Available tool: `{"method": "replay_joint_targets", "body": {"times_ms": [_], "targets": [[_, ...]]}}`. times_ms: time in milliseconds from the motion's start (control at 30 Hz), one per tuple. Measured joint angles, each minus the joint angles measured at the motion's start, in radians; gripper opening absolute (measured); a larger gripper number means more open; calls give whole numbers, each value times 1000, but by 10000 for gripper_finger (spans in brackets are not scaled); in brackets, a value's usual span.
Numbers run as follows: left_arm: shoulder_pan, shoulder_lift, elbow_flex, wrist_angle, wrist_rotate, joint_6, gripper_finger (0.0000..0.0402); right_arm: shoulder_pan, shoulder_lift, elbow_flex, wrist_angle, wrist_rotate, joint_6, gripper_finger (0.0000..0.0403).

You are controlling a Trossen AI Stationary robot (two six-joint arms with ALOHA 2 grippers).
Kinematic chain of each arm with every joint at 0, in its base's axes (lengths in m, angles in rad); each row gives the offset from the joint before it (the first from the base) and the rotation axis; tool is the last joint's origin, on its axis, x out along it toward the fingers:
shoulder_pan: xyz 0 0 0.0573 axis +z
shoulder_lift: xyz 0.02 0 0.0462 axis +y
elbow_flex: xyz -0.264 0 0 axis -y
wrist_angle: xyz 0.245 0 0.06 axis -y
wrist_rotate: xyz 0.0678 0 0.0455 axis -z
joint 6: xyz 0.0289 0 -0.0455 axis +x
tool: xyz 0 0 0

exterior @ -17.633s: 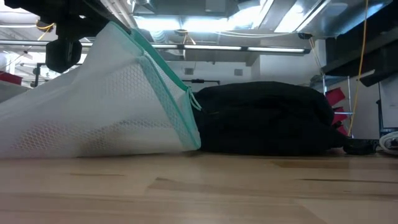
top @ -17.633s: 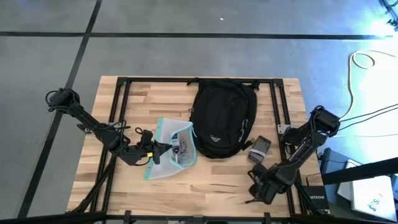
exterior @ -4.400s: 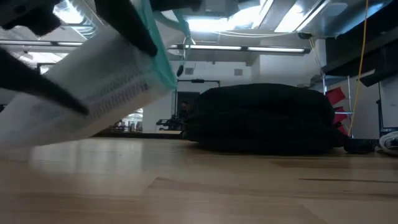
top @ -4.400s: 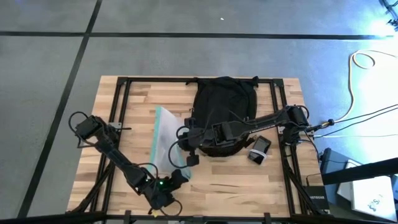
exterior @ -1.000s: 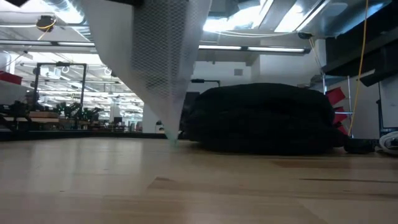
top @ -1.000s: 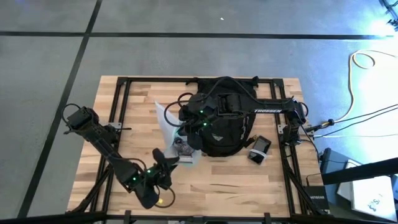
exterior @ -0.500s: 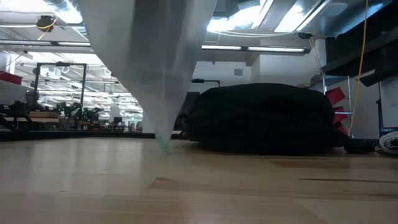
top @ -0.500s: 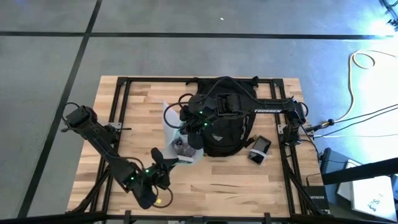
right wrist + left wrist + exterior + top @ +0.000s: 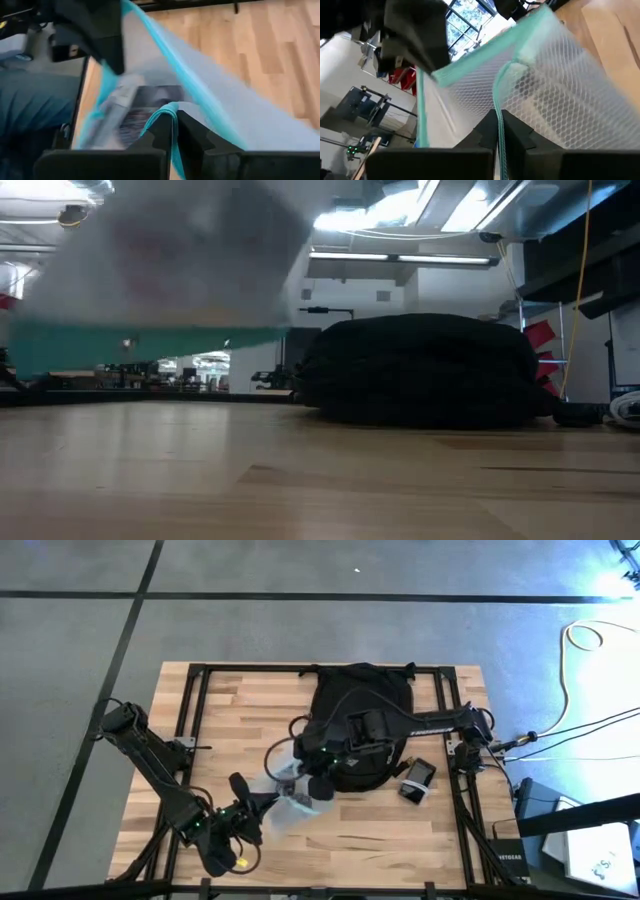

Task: Unpack backpack
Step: Close the transparent zipper bag

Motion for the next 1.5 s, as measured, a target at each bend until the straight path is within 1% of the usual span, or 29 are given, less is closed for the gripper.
{"method": "replay_joint_targets", "body": {"times_ms": [100, 200, 300, 367, 433, 633, 767, 833, 900, 933, 1067, 1200, 1267, 1300, 1367, 1433, 1500], "targets": [[0, 0, 0, -11, 2, -8, 1, 11, 0, 0, -5, 28, -5, 23], [-8, 0, 0, -11, -2, 0, 0, 10, -3, 0, -65, 54, -26, 30], [-28, 0, 0, -10, -24, 12, 0, 10, -1, 0, -152, 88, -24, 14], [-41, -3, 0, -9, -36, 12, 0, 10, 1, 0, -169, 88, -14, 4], [-53, -3, 0, -7, -43, 13, 0, 16, 1, 0, -166, 87, -5, 3], [-84, -3, 0, -3, -118, 38, 0, 24, -1, 0, -198, 88, -1, 1], [-84, -4, 0, 1, -156, 37, 0, 30, 0, 0, -197, 88, -1, 0], [-79, -4, 0, 6, -177, 10, 0, 31, 4, 0, -195, 88, -1, 0], [-78, -8, 0, 7, -245, -38, 0, 36, 7, 0, -206, 89, -1, 0], [-80, -19, 0, 3, -259, -78, 0, 37, 7, 0, -211, 89, -1, 0], [-86, -96, 0, -19, -265, -245, 0, 42, 7, 0, -215, 89, -3, 0], [-105, -163, 0, -149, -264, -432, 0, 42, 7, 0, -257, 96, -7, 0], [-104, -194, 0, -238, -230, -539, 0, 42, 7, 0, -256, 105, -7, 0], [-96, -204, 0, -280, -187, -591, 0, 42, 7, 0, -252, 107, -7, 0], [-66, -207, 0, -334, -54, -663, 0, 42, 8, 0, -245, 113, -7, 0], [-32, -197, -8, -337, 73, -673, 0, 42, 8, -1, -221, 113, -8, 0], [-5, -179, -28, -306, 143, -654, 0, 42, 8, -1, -199, 114, -15, 0]]}}
